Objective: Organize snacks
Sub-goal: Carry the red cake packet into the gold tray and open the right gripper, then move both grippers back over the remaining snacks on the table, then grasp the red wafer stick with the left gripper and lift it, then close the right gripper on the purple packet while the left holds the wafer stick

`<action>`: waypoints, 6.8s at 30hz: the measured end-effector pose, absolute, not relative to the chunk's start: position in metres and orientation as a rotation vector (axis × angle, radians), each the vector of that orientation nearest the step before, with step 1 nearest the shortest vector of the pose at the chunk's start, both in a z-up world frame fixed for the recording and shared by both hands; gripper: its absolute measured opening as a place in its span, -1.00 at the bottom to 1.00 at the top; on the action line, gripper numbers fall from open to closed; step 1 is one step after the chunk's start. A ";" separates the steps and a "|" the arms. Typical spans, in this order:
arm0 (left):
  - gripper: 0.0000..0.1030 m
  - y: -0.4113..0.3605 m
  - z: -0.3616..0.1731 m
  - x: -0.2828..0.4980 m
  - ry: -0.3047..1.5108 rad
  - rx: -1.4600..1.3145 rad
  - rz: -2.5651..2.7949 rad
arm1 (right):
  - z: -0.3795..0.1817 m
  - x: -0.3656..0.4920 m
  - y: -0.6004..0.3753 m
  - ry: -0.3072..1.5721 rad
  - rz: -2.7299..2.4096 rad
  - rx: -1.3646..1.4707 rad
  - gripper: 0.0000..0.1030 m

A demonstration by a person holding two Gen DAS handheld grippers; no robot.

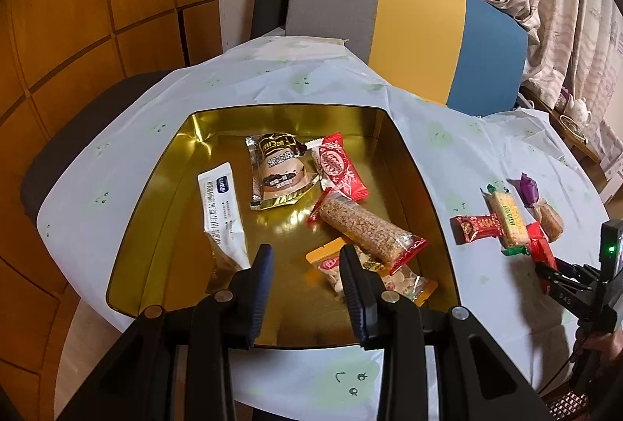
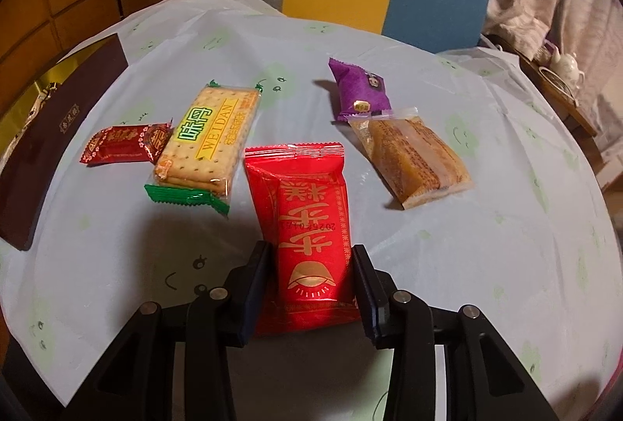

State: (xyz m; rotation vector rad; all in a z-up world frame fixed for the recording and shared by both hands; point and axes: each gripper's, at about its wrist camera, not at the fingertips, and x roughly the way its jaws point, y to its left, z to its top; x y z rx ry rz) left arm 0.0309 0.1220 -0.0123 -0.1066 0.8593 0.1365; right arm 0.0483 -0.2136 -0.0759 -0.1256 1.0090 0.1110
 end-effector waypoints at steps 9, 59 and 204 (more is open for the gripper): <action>-0.32 0.136 -0.017 0.028 0.859 -0.134 0.157 | -0.071 0.032 -0.249 1.086 0.180 0.257 -0.21; -0.32 0.181 -0.023 0.020 0.839 -0.197 0.253 | -0.021 0.064 0.025 1.126 0.814 0.125 -0.03; -0.68 -0.045 -0.093 0.039 0.990 0.088 -0.491 | -0.006 0.167 -0.263 1.002 0.264 0.060 -0.28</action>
